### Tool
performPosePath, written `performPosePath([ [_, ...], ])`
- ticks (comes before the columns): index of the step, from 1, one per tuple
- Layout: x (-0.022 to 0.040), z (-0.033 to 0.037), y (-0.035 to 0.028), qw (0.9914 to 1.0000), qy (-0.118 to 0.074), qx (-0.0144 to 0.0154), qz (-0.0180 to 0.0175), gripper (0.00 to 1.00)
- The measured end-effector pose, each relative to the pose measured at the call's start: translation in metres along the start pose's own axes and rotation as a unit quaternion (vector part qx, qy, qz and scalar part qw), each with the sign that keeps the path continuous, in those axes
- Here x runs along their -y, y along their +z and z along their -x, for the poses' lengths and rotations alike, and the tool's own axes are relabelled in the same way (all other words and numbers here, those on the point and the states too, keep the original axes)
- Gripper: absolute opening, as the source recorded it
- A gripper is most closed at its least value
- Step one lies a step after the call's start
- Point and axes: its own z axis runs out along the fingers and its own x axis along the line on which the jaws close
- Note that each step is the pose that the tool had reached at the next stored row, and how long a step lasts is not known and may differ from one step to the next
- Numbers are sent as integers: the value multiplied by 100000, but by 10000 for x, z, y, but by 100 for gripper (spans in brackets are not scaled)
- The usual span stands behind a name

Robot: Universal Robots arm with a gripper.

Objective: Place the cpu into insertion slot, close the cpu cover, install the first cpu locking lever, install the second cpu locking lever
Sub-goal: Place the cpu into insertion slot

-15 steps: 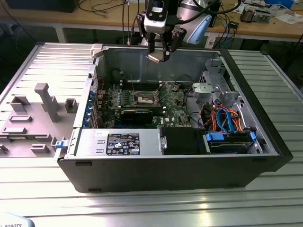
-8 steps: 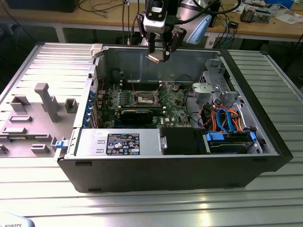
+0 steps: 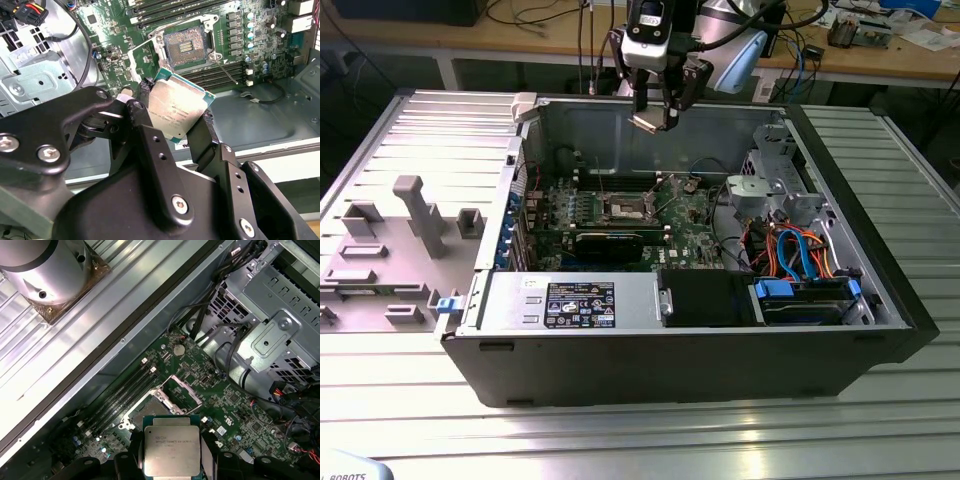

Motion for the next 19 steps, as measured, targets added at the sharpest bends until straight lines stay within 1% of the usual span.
performPosePath([
  [5, 0, 0, 0, 99999, 335, 30, 6, 54],
  [9, 0, 0, 0, 99986, 1657, 149, 32, 54],
  [12, 1, -1, 0, 99958, 2871, 254, 57, 54],
  [16, 1, -1, 0, 99893, 4595, 407, 89, 54],
  [18, 1, -1, 1, 99812, 6098, 539, 118, 54],
  [19, 1, -1, 0, 99783, 6558, 582, 123, 54],
])
